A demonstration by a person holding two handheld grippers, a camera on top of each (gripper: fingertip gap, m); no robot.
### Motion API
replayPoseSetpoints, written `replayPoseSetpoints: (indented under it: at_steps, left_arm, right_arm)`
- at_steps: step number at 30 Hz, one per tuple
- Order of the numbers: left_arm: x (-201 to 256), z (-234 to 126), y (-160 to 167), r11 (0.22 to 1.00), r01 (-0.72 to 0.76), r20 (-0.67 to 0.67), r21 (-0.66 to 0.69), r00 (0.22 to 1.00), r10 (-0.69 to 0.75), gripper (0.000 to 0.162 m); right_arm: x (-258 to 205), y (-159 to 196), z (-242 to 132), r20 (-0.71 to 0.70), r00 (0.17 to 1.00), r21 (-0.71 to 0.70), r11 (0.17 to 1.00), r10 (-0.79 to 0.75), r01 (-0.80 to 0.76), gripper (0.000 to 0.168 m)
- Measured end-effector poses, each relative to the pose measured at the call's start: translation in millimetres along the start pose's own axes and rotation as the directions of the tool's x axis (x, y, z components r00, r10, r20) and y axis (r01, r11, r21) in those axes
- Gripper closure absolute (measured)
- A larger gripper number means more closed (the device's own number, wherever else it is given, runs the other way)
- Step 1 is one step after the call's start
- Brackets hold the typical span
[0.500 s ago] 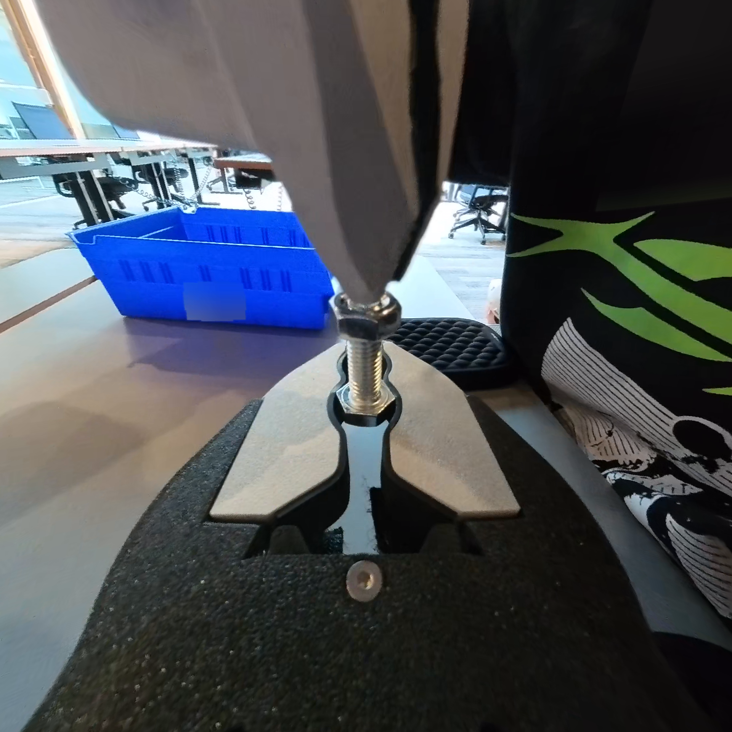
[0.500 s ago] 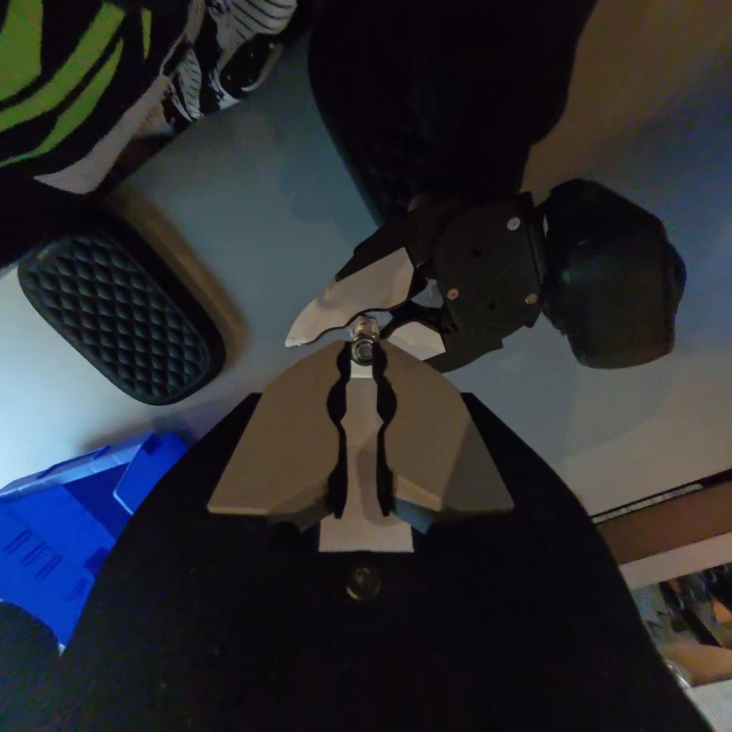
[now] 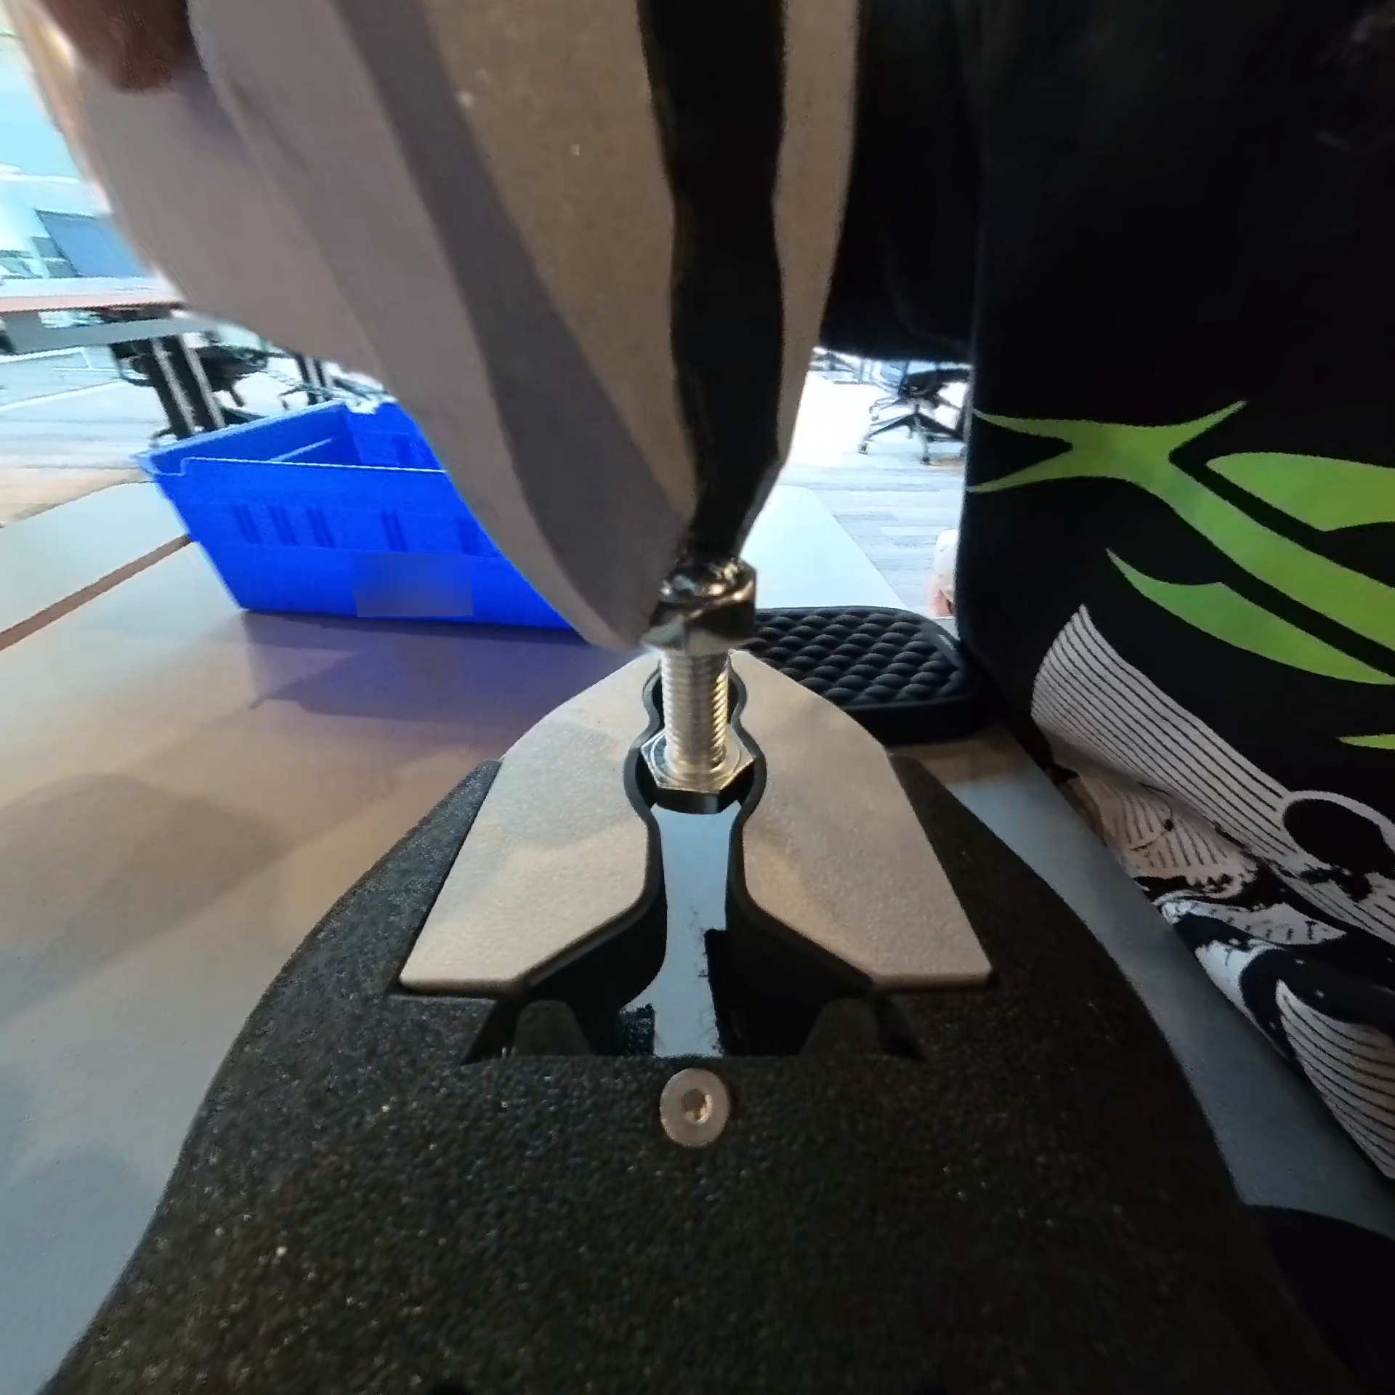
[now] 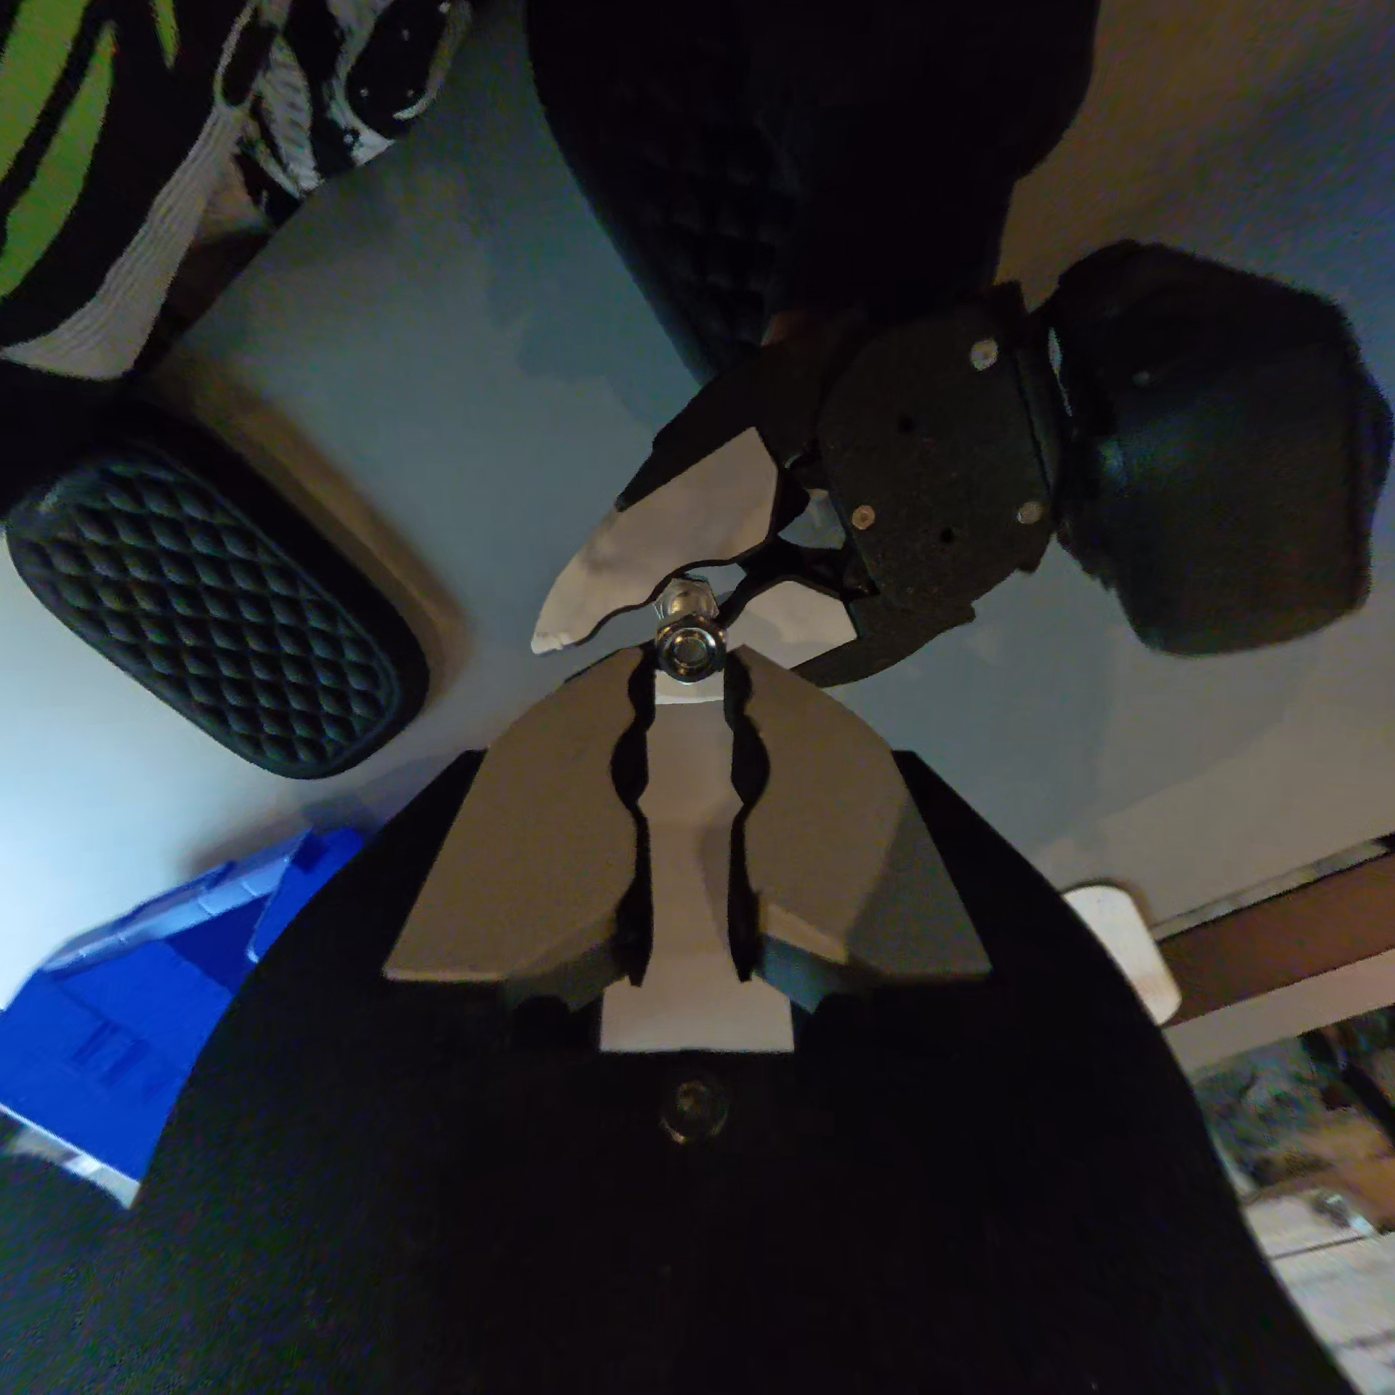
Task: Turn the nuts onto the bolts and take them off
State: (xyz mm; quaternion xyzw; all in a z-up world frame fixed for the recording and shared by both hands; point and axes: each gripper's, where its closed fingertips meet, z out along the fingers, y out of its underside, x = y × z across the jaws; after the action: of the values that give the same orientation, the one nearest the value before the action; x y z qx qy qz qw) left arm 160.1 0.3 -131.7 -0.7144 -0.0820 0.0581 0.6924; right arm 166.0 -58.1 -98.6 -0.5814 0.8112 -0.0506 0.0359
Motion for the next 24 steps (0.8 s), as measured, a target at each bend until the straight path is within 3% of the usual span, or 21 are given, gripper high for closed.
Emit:
replayPoseSetpoints:
  at_steps: [4, 6, 8, 12, 15, 19, 22, 24]
  left_arm:
    - [-8, -3, -2, 1.0, -0.005, 0.067, 0.006, 0.998, 0.004, 0.15]
    - [-12, -4, -1, 1.0, 0.001, 0.108, -0.004, 0.994, -0.001, 0.15]
    - [-12, -2, 1, 1.0, 0.018, 0.101, -0.007, 0.995, -0.017, 0.15]
    - [-8, -1, 0, 1.0, 0.021, 0.082, -0.006, 0.996, -0.02, 0.15]
    - [-7, 0, 0, 1.0, 0.025, 0.066, 0.001, 0.998, -0.025, 0.15]
    - [-2, 1, 1, 1.0, 0.017, 0.048, -0.002, 0.999, -0.017, 0.15]
    - [0, 1, 1, 1.0, 0.012, 0.037, -0.002, 0.999, -0.012, 0.15]
    - [1, 1, 0, 1.0, 0.01, 0.031, 0.0, 0.999, -0.01, 0.15]
  right_arm:
    - [3, 2, -2, -0.04, 0.948, 0.021, 0.949, 0.316, -0.315, 0.151]
    - [4, 5, -1, -0.051, 0.813, 0.043, 0.815, 0.579, -0.578, 0.152]
    - [2, 6, 0, -0.03, 0.696, 0.069, 0.696, 0.717, -0.714, 0.151]
    - [6, 7, -6, -0.067, 0.785, 0.101, 0.787, 0.616, -0.608, 0.134]
    - [6, 6, -7, -0.106, 0.917, 0.069, 0.923, 0.383, -0.378, 0.126]
    - [-5, 6, 0, -0.085, 0.996, -0.01, 1.0, 0.02, -0.021, 0.128]
    - [-1, -5, 0, -0.076, 0.996, 0.069, 0.996, -0.054, 0.059, 0.141]
    - [2, -1, 0, -0.076, 0.995, 0.045, 0.997, -0.059, 0.062, 0.149]
